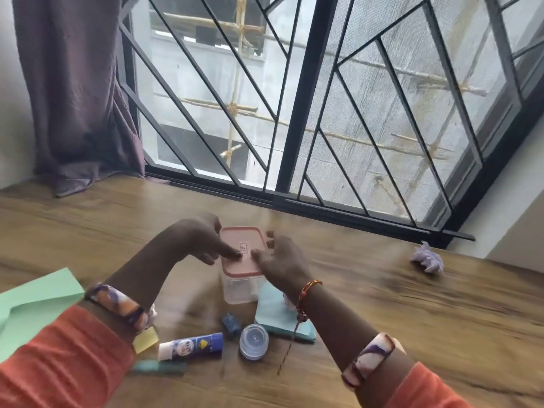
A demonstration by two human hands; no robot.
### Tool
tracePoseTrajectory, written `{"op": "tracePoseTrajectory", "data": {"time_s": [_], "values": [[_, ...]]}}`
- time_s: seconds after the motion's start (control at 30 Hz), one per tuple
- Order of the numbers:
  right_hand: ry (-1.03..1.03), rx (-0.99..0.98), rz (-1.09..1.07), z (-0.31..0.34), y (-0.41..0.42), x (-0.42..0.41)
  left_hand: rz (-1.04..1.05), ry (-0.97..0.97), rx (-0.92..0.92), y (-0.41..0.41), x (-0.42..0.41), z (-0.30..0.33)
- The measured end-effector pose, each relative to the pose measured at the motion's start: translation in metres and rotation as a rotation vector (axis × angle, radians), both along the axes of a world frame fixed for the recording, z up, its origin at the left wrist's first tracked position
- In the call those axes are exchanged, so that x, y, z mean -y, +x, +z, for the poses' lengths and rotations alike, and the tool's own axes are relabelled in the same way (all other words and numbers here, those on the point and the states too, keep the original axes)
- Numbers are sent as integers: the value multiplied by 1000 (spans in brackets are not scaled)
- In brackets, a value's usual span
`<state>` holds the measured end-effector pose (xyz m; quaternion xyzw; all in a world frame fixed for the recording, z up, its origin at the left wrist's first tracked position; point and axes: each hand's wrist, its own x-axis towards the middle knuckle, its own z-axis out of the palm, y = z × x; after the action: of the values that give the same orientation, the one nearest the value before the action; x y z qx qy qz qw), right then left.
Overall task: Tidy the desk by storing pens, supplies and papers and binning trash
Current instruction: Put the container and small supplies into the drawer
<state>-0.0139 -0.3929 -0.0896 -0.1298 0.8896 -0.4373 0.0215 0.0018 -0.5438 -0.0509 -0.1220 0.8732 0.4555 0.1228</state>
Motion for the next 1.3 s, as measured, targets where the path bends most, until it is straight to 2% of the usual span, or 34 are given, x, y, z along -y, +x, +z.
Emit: {"op": "tracePoseTrajectory", "data": {"time_s": [0.13,0.27,0.37,0.53,0.6,0.73,0.93,1.17,1.3], "values": [[-222,93,-31,5,-10,6,30,-215,29,1,18,1],[-416,266,11,11,-16,12,63,-330,-120,-4,31,-1],[-411,268,55,11,-20,20,-8,-221,-193,-6,25,-6],[-470,300,-95,2,-27,33,94,-201,-167,1,29,-9],[-471,359,-156,-4,-27,41,105,-153,-136,8,33,-9],[-462,346,-200,-10,-28,51,164,-70,-150,14,34,-13],[-463,239,-131,-16,-27,51,274,-17,-134,7,28,-34],[-442,211,-132,-16,-30,48,368,58,-243,5,21,-44],[-426,199,-121,-16,-32,47,398,23,-308,4,20,-48]]}}
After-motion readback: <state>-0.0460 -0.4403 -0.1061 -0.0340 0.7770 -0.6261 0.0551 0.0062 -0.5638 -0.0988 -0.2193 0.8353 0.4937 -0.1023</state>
